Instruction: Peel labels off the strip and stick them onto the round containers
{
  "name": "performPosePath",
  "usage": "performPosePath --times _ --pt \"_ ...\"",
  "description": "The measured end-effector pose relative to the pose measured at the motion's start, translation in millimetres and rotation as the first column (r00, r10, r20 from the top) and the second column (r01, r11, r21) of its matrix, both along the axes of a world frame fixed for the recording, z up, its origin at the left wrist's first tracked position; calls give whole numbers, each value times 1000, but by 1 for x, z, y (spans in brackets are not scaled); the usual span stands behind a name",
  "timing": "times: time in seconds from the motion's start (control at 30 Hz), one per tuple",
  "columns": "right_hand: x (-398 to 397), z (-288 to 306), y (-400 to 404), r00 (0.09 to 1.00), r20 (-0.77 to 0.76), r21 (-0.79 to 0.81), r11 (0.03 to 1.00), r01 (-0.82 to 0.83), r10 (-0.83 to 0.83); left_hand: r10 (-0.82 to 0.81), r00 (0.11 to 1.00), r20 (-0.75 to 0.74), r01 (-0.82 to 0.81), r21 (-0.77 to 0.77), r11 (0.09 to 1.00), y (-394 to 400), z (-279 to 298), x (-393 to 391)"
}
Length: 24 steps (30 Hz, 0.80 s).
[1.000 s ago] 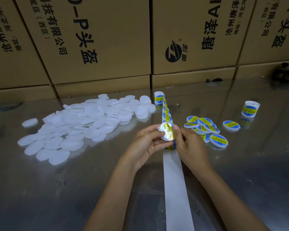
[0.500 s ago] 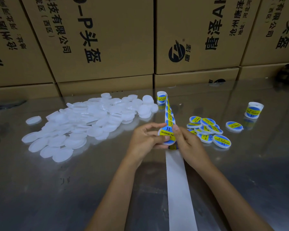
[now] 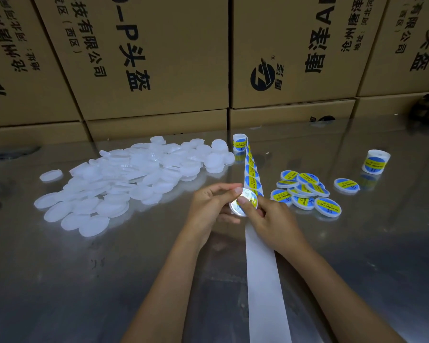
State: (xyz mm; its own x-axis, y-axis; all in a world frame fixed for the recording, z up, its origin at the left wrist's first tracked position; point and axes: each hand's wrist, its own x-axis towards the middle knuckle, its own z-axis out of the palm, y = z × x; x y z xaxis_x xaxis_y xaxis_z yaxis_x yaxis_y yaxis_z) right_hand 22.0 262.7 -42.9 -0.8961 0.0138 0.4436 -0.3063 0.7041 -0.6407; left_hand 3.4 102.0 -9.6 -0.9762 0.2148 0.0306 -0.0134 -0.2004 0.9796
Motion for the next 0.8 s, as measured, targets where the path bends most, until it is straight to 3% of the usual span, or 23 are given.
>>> performPosePath --times 0.23,0.43,0.6,0.73,0.8 --pt "-5 -1 7 992 12 -41 991 129 -129 -275 961 -19 270 -126 955 0 -14 -1" --pt "-2 -1 1 998 61 -311 950 -11 32 -158 985 -64 152 -95 984 1 -20 3" --pt "-5 -3 -4 981 173 -137 989 -60 84 9 1000 -8 -10 -17 1000 0 -20 1" --pt "-18 6 1 901 314 -288 934 -210 300 36 999 18 -35 -72 997 3 -21 -2" --pt "-21 10 1 879 330 -260 929 -264 343 14 999 36 -12 -54 998 1 -21 -4"
